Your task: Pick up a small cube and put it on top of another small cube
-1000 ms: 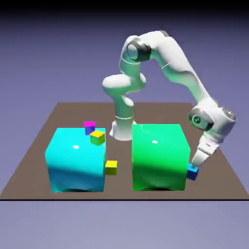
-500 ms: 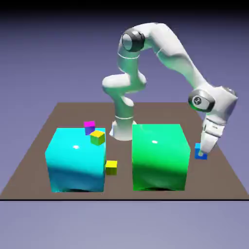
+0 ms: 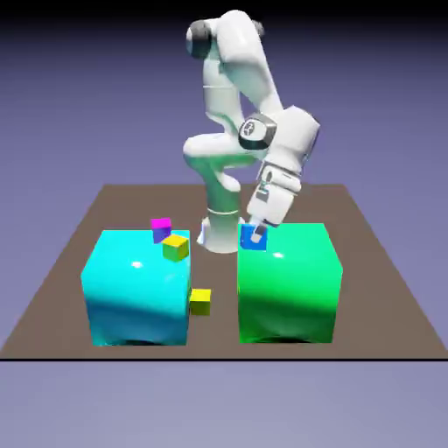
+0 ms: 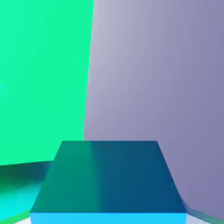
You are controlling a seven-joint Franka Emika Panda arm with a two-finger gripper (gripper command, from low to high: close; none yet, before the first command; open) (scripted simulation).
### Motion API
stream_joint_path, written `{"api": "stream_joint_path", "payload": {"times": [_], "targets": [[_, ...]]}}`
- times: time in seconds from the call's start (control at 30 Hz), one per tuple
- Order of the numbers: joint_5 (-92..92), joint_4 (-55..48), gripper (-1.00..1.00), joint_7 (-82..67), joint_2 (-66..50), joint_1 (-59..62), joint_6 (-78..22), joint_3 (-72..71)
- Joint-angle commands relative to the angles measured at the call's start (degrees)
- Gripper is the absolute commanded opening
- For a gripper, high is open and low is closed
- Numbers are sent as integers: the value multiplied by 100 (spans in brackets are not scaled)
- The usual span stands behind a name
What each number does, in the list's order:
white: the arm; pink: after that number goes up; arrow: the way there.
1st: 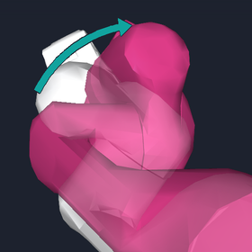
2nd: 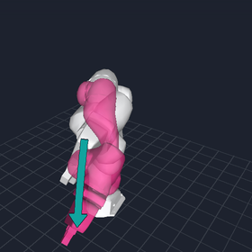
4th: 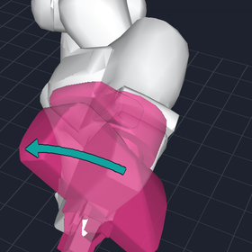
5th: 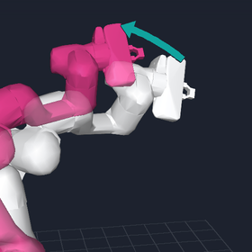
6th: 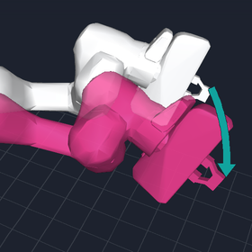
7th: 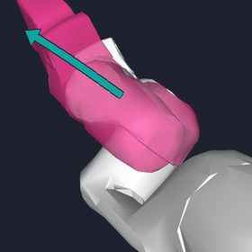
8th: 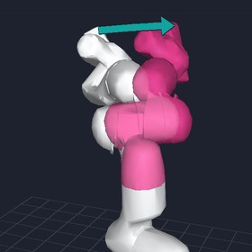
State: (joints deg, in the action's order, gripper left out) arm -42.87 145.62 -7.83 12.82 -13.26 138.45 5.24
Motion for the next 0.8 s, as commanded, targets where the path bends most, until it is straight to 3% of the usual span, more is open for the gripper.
{"api": "stream_joint_path", "payload": {"times": [0.0, 0.2, 0.5, 0.53, 0.77], "targets": [[-8, 183, -100, -74, 27, -29, 69, 208], [496, 1172, -100, 129, -529, -471, 277, 1454], [-96, 1108, -100, 802, -1992, -360, 1706, 1900], [-96, 1108, 100, 802, -1992, -360, 1706, 1900], [477, 1183, 100, 320, -747, -490, 507, 1655]]}}
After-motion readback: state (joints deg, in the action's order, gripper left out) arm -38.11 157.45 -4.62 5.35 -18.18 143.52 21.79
